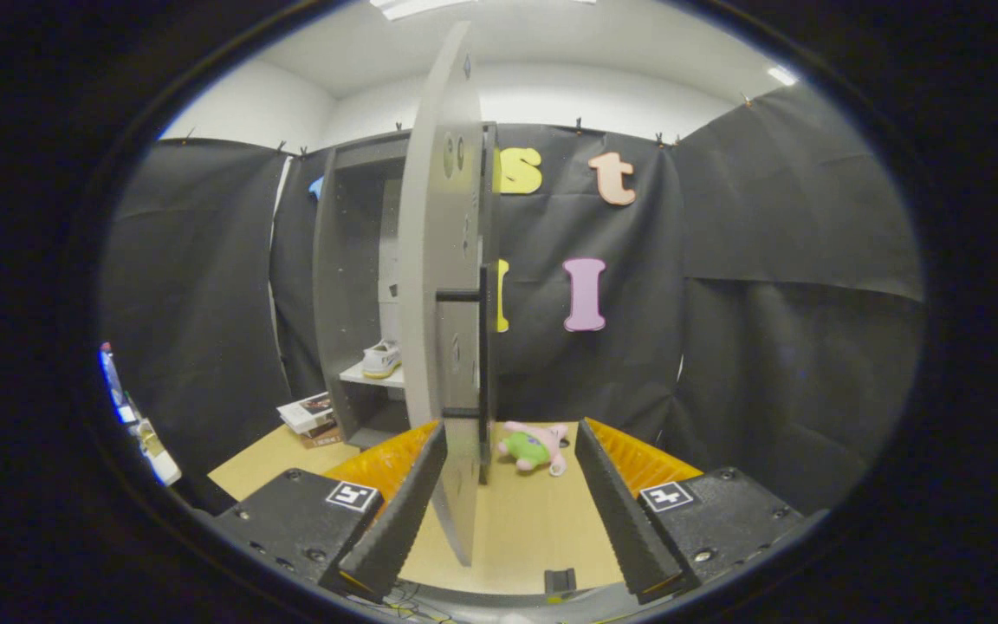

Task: Open the shoe cabinet door, grab the shoes and put them into the shoe cabinet, then close the shoe cabinet door.

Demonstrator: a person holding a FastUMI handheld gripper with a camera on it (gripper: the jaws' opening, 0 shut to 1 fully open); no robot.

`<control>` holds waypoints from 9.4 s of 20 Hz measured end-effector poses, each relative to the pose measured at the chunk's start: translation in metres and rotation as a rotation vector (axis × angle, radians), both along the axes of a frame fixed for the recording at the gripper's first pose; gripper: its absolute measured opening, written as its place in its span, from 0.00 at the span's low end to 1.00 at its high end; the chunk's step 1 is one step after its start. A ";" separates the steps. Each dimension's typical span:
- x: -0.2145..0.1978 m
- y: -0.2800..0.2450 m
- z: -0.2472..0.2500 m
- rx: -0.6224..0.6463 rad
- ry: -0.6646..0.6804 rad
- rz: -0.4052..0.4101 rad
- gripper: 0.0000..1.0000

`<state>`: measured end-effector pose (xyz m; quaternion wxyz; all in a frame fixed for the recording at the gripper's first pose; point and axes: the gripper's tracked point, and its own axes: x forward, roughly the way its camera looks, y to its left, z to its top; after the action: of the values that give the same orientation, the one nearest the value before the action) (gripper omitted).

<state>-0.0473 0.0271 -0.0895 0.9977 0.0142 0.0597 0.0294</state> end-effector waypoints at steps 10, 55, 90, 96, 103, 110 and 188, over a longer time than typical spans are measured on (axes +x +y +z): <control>-0.030 0.127 -0.139 0.020 0.164 0.009 0.98; 0.237 0.294 -0.347 -0.036 0.493 0.096 0.04; 0.531 0.275 -0.055 -0.140 0.294 0.150 0.04; 0.526 0.273 -0.055 -0.115 0.298 0.143 0.16; 0.499 0.263 -0.022 -0.124 0.198 0.084 0.81; 0.431 0.282 0.008 -0.133 0.117 0.110 0.85; 0.116 0.122 0.066 0.052 -0.070 0.080 0.93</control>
<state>0.0683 0.1494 -0.0237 0.9965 0.0368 0.0245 0.0712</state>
